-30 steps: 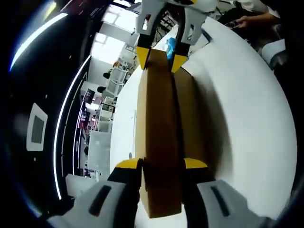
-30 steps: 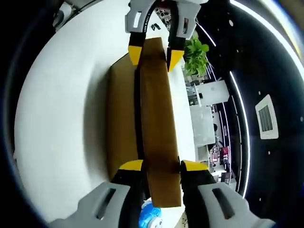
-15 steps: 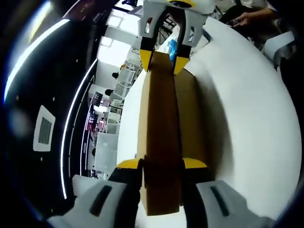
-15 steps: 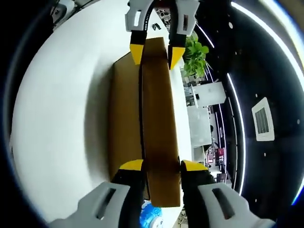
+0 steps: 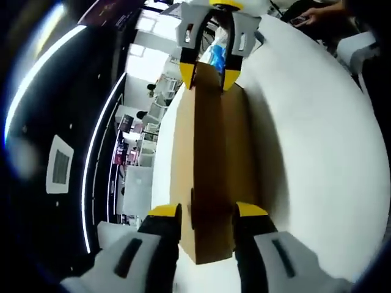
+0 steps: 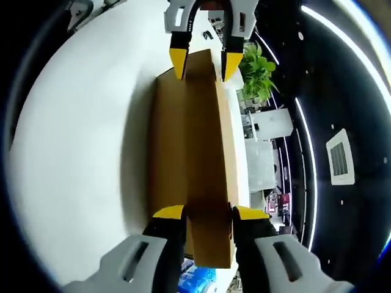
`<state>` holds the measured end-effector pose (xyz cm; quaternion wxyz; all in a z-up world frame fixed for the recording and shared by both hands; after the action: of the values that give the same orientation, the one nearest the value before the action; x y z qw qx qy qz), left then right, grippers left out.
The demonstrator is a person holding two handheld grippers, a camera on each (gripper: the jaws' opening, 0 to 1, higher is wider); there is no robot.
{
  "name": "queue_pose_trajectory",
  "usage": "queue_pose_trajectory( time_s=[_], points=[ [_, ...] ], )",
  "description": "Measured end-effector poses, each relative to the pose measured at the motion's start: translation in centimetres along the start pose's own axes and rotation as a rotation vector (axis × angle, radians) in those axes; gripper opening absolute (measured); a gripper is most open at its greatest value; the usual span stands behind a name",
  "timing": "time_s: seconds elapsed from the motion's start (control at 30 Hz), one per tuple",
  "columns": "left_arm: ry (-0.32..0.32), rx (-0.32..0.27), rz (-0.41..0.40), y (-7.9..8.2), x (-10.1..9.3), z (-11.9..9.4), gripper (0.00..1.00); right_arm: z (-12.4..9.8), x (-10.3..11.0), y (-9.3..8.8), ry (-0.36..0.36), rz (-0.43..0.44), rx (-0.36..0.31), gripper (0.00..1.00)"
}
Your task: Operate the shoe box by opening the lid, removing the specified soft item, and placing it in the target area until the item is outside and the box remains undamaged.
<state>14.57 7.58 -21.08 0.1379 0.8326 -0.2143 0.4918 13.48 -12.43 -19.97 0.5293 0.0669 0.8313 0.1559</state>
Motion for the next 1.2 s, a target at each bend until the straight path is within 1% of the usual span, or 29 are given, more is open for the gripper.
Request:
queue_pose_trajectory(
  time_s=[0.03, 0.13, 0.17, 0.2, 0.3, 0.4, 0.47, 0.53, 0.6, 0.63, 0.7, 0.73, 0.83, 0.9, 1.03, 1.07, 1.1, 1.2],
  points=[
    [0.015, -0.002, -0.001, 0.2, -0.2, 0.0, 0.30, -0.1, 0.0, 0.0, -0.005, -0.001, -0.002, 0.30],
    [0.030, 0.010, -0.003, 0.4, -0.9, 0.2, 0.32, -0.1, -0.4, 0.1, -0.009, 0.007, -0.006, 0.30],
    [0.044, 0.016, -0.003, 0.5, -1.0, 0.2, 0.32, 0.8, 1.7, -1.1, -0.011, 0.009, -0.006, 0.30],
    [0.053, 0.023, -0.004, 0.6, -1.1, 0.3, 0.32, 0.5, 1.4, -0.9, -0.020, -0.007, -0.006, 0.31],
    [0.073, 0.034, -0.009, 0.8, -1.4, 0.5, 0.32, 0.3, 1.0, -0.7, -0.023, -0.016, -0.005, 0.34],
    [0.085, 0.043, -0.006, 0.8, -1.6, 0.6, 0.31, 0.3, 0.7, -0.6, -0.034, -0.015, -0.007, 0.32],
    [0.095, 0.050, -0.004, 0.8, -1.7, 0.6, 0.30, 0.3, 0.3, -0.6, -0.046, -0.020, -0.006, 0.33],
    [0.097, 0.049, -0.006, 0.8, -1.8, 0.7, 0.30, 0.8, 1.7, -1.2, -0.049, -0.024, 0.002, 0.35],
    [0.099, 0.048, -0.010, 0.7, -1.9, 0.7, 0.31, 1.2, 2.8, -1.9, -0.049, -0.034, 0.018, 0.35],
    [0.098, 0.047, -0.012, 0.7, -2.1, 0.8, 0.32, 1.0, 2.1, -1.8, -0.050, -0.040, 0.021, 0.35],
    [0.098, 0.047, -0.012, 0.7, -2.2, 0.8, 0.33, 0.9, 1.9, -1.8, -0.053, -0.046, 0.024, 0.34],
    [0.103, 0.045, -0.015, 0.7, -2.4, 1.0, 0.34, 1.3, 2.9, -2.0, -0.057, -0.050, 0.018, 0.34],
    [0.108, 0.044, -0.023, 0.8, -2.7, 1.1, 0.35, 1.4, 3.1, -2.1, -0.059, -0.076, 0.007, 0.30],
    [0.113, 0.048, -0.015, 0.8, -2.8, 1.2, 0.35, 1.5, 3.2, -2.1, -0.053, -0.092, 0.008, 0.30],
    [0.127, 0.048, -0.011, 0.7, -2.4, 1.1, 0.30, 1.6, 3.4, -2.1, -0.063, -0.097, 0.003, 0.30],
    [0.128, 0.047, -0.011, 0.6, -2.2, 1.1, 0.30, 1.6, 3.4, -2.2, -0.065, -0.095, 0.001, 0.30],
    [0.124, 0.030, -0.045, 0.7, -2.1, 1.3, 0.31, 1.6, 3.5, -2.2, -0.066, -0.090, -0.001, 0.30],
    [0.134, 0.048, -0.038, 0.7, -2.1, 1.7, 0.34, 1.7, 3.5, -2.3, -0.068, -0.090, 0.000, 0.30]
  ],
)
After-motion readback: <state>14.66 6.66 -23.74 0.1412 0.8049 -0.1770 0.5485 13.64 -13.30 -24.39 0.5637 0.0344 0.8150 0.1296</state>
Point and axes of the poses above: the point that each gripper's makers call its tool centre point, and the gripper's own axes: z roughly forward along the fingers, x roughly to its left, y roughly out of its top, the point moved 9 cm from there along -z, roughly backward along the fingers, and after that the axes turned 13 degrees about z, right-handed, at the moved point
